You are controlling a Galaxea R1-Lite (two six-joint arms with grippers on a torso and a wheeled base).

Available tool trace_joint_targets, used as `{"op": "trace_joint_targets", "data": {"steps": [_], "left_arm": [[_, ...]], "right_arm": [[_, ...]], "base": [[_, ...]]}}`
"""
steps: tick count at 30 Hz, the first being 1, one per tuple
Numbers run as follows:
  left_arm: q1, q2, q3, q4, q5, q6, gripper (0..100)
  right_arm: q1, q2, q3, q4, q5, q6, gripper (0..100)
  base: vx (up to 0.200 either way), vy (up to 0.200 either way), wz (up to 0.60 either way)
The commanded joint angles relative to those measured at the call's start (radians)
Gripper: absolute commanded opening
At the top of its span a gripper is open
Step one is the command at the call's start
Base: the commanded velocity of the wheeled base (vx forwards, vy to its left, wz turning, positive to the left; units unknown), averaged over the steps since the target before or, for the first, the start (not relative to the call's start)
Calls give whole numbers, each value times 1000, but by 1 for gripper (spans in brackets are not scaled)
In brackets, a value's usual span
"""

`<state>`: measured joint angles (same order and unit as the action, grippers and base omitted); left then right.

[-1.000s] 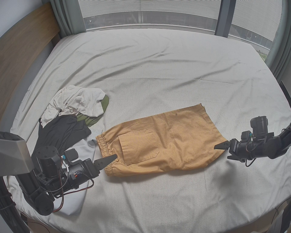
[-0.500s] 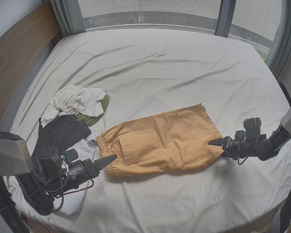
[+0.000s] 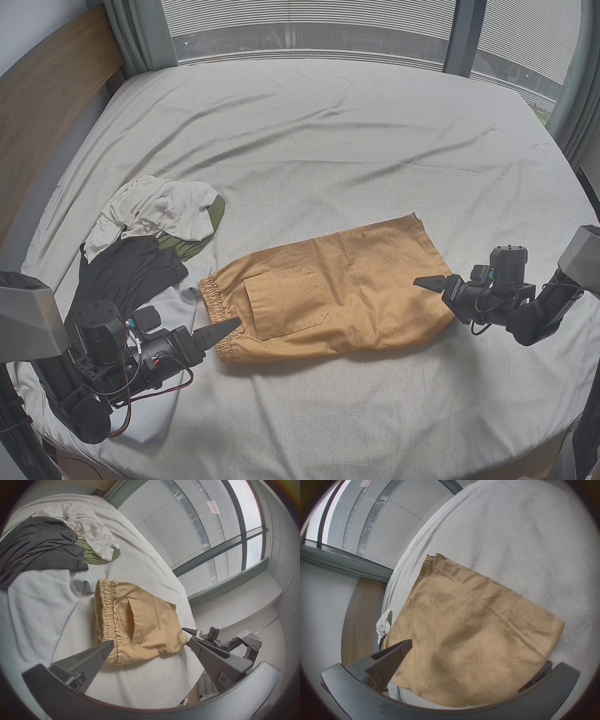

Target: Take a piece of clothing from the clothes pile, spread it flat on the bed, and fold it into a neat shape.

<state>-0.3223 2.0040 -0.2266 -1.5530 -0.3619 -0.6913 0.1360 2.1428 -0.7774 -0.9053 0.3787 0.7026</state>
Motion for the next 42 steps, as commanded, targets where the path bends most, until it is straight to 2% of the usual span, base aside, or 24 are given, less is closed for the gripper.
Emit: {"op": "trace_joint_targets", "data": {"steps": [1,3,7,8,12,22,29,42], "left_arm": [[0,1,-2,-1,1,-1,100],[0,-1,-2,-1,1,-1,100],[0,-1,-2,-1,1,-2,100],[0,1,-2,-1,3,-2,100],[3,1,-4,-1,1,-2,100],[8,1,-5,-1,-2,-4,100],[8,2,-4,1,-5,-5,100],[14,45,-4,-1,-5,-1,100]], "right_arm": [[22,85,29,-93,-4,21,100],[25,97,35,-118,-6,23,100],[33,141,46,-216,-50,25,100],[34,144,55,-231,-58,25,0],[33,141,96,-262,-58,23,0],[22,129,299,-488,-60,-37,0],[21,103,368,-494,-61,-86,0],[28,28,572,-500,-61,-233,0]], "base": [[0,0,0],[0,0,0],[0,0,0],[0,0,0],[0,0,0],[0,0,0],[0,0,0],[0,0,0]]}}
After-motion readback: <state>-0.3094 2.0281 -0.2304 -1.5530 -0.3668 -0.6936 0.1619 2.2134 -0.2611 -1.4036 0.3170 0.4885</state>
